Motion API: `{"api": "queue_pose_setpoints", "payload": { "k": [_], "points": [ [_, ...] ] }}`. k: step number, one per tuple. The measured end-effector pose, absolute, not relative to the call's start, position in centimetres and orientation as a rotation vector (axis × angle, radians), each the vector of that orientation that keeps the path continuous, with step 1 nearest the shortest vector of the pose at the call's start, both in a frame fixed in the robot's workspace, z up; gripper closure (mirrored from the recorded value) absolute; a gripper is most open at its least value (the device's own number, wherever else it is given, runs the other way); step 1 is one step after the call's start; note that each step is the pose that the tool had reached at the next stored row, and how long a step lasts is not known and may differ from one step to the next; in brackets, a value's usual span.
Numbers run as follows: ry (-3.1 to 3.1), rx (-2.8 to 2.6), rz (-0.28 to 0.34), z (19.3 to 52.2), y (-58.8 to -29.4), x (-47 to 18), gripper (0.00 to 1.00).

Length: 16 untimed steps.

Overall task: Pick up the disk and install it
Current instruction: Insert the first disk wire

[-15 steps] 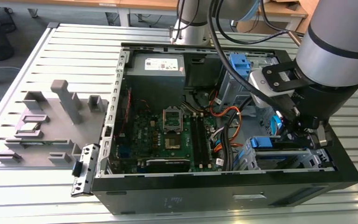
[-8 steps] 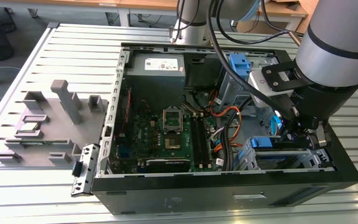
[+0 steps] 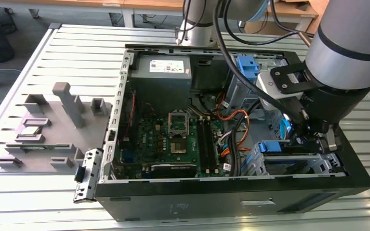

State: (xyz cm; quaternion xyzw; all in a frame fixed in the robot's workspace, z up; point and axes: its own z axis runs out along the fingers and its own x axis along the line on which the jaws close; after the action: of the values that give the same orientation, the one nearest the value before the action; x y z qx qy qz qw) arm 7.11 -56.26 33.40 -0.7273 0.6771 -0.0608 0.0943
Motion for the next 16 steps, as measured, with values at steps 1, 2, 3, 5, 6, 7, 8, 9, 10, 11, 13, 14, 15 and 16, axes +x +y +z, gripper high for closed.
{"api": "queue_pose_setpoints", "payload": {
  "k": [1, 2, 3, 5, 6, 7, 8, 9, 10, 11, 13, 14, 15, 16],
  "points": [
    [2.007, -2.154, -0.176, 33.39, -56.26, 7.09, 0.84],
    [2.006, -2.150, -0.170, 33.39, -56.26, 7.07, 0.84],
    [2.006, -2.149, -0.169, 33.39, -56.25, 7.07, 0.84],
    [2.008, -2.147, -0.169, 33.39, -56.25, 7.07, 0.84],
    [2.010, -2.145, -0.170, 33.37, -56.25, 7.07, 0.84],
    [2.015, -2.141, -0.170, 33.34, -56.25, 7.07, 0.84],
    [2.021, -2.136, -0.171, 33.32, -56.25, 7.07, 0.84],
    [2.026, -2.132, -0.172, 33.30, -56.25, 7.07, 0.84],
    [2.030, -2.129, -0.172, 33.29, -56.25, 7.07, 0.84],
    [2.031, -2.127, -0.173, 33.29, -56.26, 7.07, 0.84],
    [2.034, -2.124, -0.173, 33.26, -56.25, 7.07, 0.84],
    [2.036, -2.122, -0.173, 33.24, -56.25, 7.07, 0.84],
    [2.039, -2.120, -0.173, 33.21, -56.25, 7.07, 0.84],
    [2.041, -2.119, -0.174, 33.20, -56.25, 7.07, 0.84]
  ]
}}
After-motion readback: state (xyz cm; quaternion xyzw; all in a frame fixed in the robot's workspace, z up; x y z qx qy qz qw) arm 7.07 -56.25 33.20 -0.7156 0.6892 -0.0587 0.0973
